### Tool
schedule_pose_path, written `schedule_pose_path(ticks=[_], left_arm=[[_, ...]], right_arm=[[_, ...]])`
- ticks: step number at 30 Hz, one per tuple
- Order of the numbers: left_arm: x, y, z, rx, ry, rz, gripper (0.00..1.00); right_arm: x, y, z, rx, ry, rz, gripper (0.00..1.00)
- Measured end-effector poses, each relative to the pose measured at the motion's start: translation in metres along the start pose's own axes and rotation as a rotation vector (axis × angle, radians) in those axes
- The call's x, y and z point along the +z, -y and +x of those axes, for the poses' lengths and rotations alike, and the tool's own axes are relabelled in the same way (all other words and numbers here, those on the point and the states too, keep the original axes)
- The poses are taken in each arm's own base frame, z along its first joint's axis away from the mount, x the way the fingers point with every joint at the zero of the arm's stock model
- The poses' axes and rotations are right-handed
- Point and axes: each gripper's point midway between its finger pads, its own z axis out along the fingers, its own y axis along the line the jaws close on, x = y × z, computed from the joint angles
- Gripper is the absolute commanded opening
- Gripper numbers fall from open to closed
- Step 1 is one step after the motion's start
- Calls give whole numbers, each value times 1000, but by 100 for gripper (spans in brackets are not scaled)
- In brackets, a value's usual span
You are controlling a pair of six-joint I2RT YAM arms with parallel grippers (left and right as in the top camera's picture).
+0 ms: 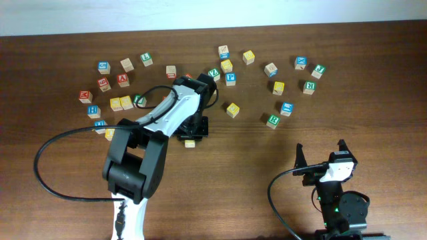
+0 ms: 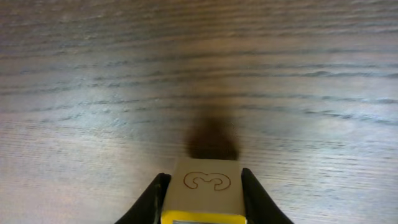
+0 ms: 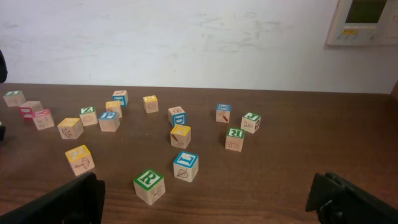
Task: Spell out CVPR
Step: 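Carry the yellow C block forward and set it down on the table, then open the left gripper and move it to the green V block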
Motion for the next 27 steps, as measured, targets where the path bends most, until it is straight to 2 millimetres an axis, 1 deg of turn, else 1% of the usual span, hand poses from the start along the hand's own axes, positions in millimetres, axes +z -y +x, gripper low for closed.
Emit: schedule_pose_path(ticks=[2, 3, 6, 7, 11, 13, 14, 16, 18, 21, 22, 23, 25, 27], left_arm=[[0, 1, -1, 0, 4, 4, 40], [0, 1, -1, -1, 4, 5, 40], [0, 1, -1, -1, 5, 5, 24], [0, 1, -1, -2, 5, 5, 23], [0, 0, 1, -1, -4, 1, 23], [0, 0, 1, -1, -5, 1, 26], [0, 0, 1, -1, -5, 1, 30], [0, -2, 0, -7, -3, 3, 49], [1, -7, -3, -23, -5, 5, 52], [1, -9, -4, -31, -6, 6, 53], [1, -9, -4, -31, -6, 6, 54], [-1, -9, -2, -31, -13, 4, 61], [-23, -7, -11, -17, 3, 12, 74], [-68, -1, -36, -13, 103, 60, 75]], right_arm=[[0, 0, 0, 0, 0, 0, 98], [0, 0, 0, 0, 0, 0, 98], [0, 0, 0, 0, 0, 0, 98], [0, 0, 0, 0, 0, 0, 98], [0, 0, 0, 0, 0, 0, 98], [0, 0, 0, 0, 0, 0, 98], [0, 0, 0, 0, 0, 0, 98], [0, 0, 0, 1, 0, 0, 98], [0, 0, 0, 0, 0, 0, 98], [0, 0, 0, 0, 0, 0, 98], [0, 0, 0, 0, 0, 0, 98], [0, 0, 0, 0, 0, 0, 98], [0, 0, 0, 1, 0, 0, 98], [0, 0, 0, 0, 0, 0, 98]])
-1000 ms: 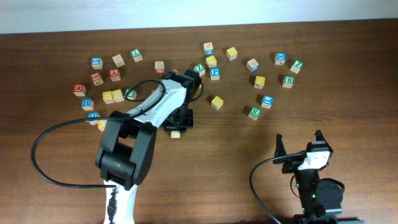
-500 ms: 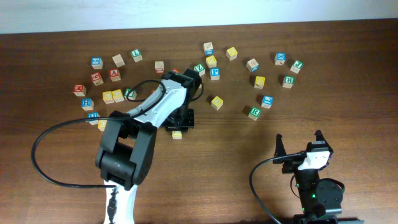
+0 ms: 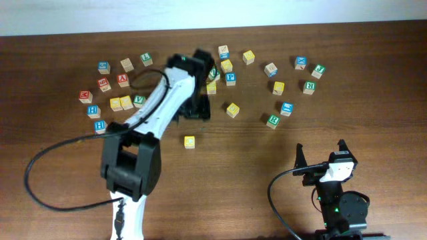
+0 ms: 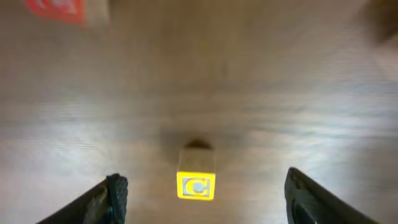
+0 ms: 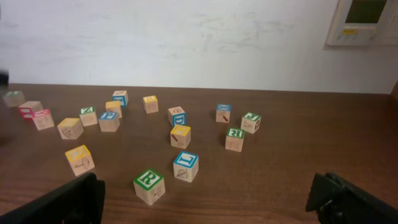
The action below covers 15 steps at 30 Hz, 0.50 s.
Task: Spell out CVPR
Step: 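Open the left gripper and move it to the green V block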
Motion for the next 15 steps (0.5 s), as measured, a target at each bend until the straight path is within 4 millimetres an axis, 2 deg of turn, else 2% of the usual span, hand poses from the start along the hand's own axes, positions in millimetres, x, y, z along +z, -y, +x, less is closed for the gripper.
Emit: schedule_pose_path(ticks=[2, 3, 4, 5, 7, 9, 11, 13, 15], left_arm=[[-44, -13, -18, -22, 65, 10, 97], [-57, -24, -24, -46, 87, 5, 99], [-73, -51, -41, -103, 141, -2, 99], [-75, -72, -52, -153, 166, -8, 99], [-74, -102, -66, -235, 187, 21, 99], [-76, -105, -80, -261, 228, 70, 99], [-80, -95, -94, -252, 285, 105, 99], [-81, -90, -100, -246, 307, 123, 99], [-73, -85, -102, -238, 295, 121, 99]], right_arm=[[0, 0, 0, 0, 0, 0, 98], [0, 0, 0, 0, 0, 0, 98], [0, 0, 0, 0, 0, 0, 98], [0, 0, 0, 0, 0, 0, 98], [0, 0, 0, 0, 0, 0, 98], [0, 0, 0, 0, 0, 0, 98], [0, 0, 0, 0, 0, 0, 98], [0, 0, 0, 0, 0, 0, 98], [0, 0, 0, 0, 0, 0, 98]])
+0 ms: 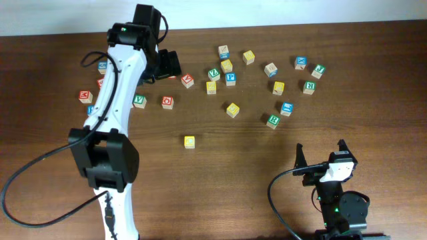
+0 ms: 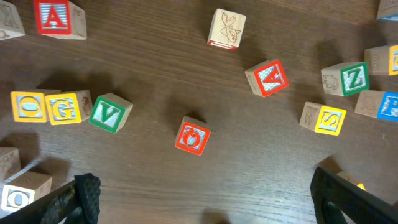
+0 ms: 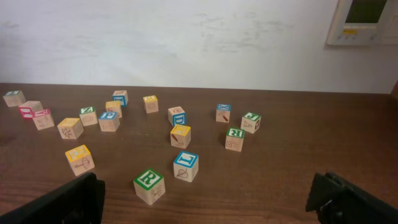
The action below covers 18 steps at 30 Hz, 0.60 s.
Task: Spell out CVPR
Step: 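Open the left gripper and move it to the green V block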
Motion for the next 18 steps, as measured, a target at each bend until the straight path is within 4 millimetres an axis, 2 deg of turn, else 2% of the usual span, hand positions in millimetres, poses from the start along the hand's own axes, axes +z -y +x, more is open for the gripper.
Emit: schedule_pose_path(ticks=[3, 4, 6, 10, 14, 16, 18], left_arm=[[21, 22, -2, 35, 14, 17, 99], [34, 38, -3, 59, 26, 31, 99], [45, 59, -2, 92, 44, 51, 99], [49, 84, 9, 139, 44, 69, 99], [52, 111, 30, 201, 22, 81, 99], [52, 106, 32, 213, 34, 25, 99], [52, 87, 21, 192, 59, -36, 99]], right_arm=[[0, 0, 0, 0, 0, 0, 98], [0, 0, 0, 0, 0, 0, 98], [0, 0, 0, -1, 0, 0, 98], [0, 0, 0, 0, 0, 0, 98], [0, 0, 0, 0, 0, 0, 98], [0, 0, 0, 0, 0, 0, 98], [0, 0, 0, 0, 0, 0, 98]])
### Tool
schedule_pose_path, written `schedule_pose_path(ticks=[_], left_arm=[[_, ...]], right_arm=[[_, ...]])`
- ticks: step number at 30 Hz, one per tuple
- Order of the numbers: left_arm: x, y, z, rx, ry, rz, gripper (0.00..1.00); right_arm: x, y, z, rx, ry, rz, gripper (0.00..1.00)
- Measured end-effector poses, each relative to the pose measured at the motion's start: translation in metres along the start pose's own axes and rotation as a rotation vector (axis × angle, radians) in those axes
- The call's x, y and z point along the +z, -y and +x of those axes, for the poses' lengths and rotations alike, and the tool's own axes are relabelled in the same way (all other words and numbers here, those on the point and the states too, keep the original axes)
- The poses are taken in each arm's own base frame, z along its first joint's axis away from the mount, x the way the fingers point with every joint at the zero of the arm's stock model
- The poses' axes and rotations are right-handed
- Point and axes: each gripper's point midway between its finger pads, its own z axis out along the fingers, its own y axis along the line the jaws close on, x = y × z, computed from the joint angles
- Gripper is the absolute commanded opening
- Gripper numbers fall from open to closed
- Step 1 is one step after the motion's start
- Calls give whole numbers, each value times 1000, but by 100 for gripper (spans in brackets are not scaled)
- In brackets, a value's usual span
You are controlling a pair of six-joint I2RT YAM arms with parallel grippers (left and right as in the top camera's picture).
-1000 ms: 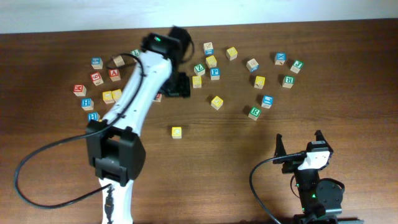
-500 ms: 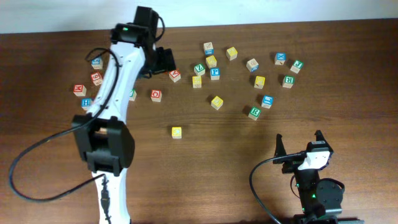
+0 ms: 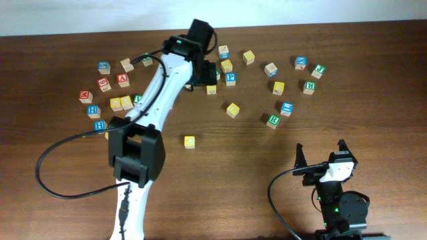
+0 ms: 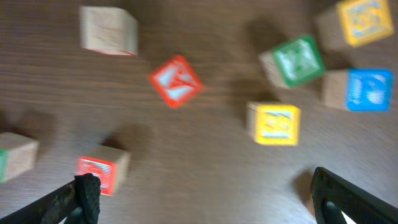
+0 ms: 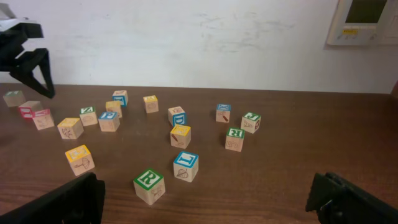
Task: Spell out CVPR
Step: 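Open the left gripper and move it to the green V block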
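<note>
The yellow C block (image 3: 189, 141) stands alone on the table's middle. Green R block (image 3: 273, 121) (image 5: 149, 185) lies at the right. Blue P block (image 3: 230, 78) sits in the back cluster, and green V block (image 3: 137, 100) in the left group by the arm. My left gripper (image 3: 202, 72) (image 4: 205, 205) is open and empty above the back cluster. Its blurred view shows a red block (image 4: 176, 81), a green block (image 4: 297, 60), a yellow one (image 4: 273, 122) and a blue one (image 4: 367, 89). My right gripper (image 3: 321, 152) (image 5: 205, 199) is open near the front right.
Several lettered blocks lie scattered along the back of the wooden table (image 3: 267, 173), in a left group (image 3: 107, 83) and a right group (image 3: 300, 73). A blue block (image 5: 186, 165) sits beside the R. A white wall (image 5: 186, 37) stands behind the table.
My left gripper has moved right, from above the back-left blocks to above the cluster at back centre, still open. The right arm and the C block have not moved.
My left gripper was shut on the yellow C block low at the table's middle. Then it was open and raised, the C block left standing there. Then it hung over the back-left blocks, and now over the back-centre cluster.
</note>
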Motion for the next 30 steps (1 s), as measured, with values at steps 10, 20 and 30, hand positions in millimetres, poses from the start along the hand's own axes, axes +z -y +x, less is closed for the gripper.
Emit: schedule_pose_path(ticks=[10, 20, 30], left_arm=[[4, -64, 14, -89, -132, -74, 99], [7, -148, 10, -126, -173, -154, 99], [19, -193, -6, -14, -146, -121, 99]], right_arm=[[0, 0, 0, 0, 0, 0, 98], [0, 0, 0, 0, 0, 0, 98], [0, 0, 0, 0, 0, 0, 98]])
